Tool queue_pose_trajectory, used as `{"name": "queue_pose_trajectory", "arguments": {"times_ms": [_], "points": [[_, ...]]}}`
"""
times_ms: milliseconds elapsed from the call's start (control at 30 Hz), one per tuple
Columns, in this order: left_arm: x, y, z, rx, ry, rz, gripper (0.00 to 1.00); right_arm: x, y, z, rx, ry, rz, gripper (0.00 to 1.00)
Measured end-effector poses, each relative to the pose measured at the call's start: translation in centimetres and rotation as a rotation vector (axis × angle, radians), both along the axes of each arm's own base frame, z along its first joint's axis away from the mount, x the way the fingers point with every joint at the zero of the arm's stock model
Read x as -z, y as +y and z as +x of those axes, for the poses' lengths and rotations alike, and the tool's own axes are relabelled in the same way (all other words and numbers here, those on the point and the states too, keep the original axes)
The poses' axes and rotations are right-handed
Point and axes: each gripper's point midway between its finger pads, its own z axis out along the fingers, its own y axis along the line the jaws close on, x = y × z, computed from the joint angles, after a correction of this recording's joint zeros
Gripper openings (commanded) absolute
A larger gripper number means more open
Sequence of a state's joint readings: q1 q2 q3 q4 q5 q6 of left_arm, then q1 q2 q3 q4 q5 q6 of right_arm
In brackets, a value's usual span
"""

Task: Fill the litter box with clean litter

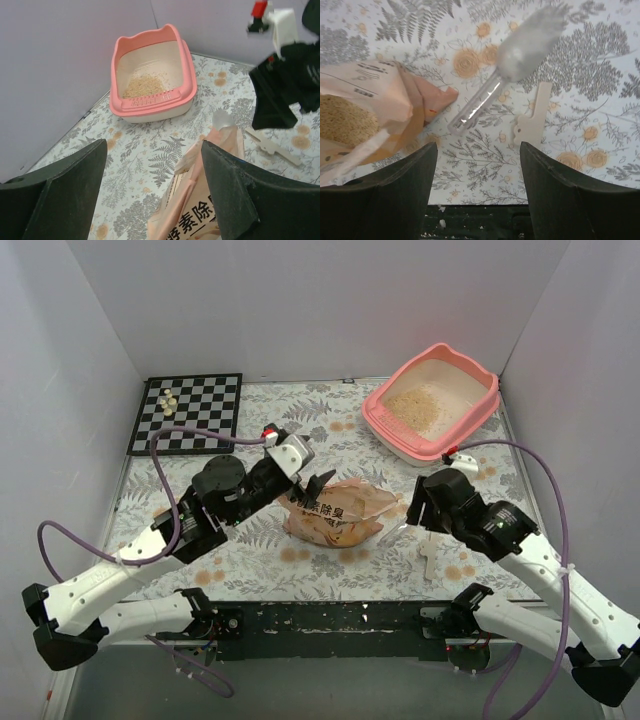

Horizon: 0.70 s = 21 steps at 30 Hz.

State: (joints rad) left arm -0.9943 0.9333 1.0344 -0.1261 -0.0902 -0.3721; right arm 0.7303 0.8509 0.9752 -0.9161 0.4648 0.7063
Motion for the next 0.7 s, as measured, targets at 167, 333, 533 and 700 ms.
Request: {"name": "queue_pose_trajectory", "arguments": {"times_ms": [167,333,533,700], "points": [[-0.5,-1.2,0.9,-0.035,0.124,-0.021,0.77,5.1,-0.3,-1.8,0.076,0.106,0.043,0.49],[2.8,-2.3,1.3,-0.056,0.268,0.024,0.77,8.4,0.8,-2.2,0.137,0.172,0.124,0.48],[4.7,-2.4,1.4,-0.101,0.384,0.029,0.79,10.5,2.0,-1.9,0.196,0.211,0.185,0.49],[4.9,-2.3,1.4,-0.132,0.437,-0.002,0.8,12.1,3.0,-1.3,0.231,0.238,0.211,0.48]]}}
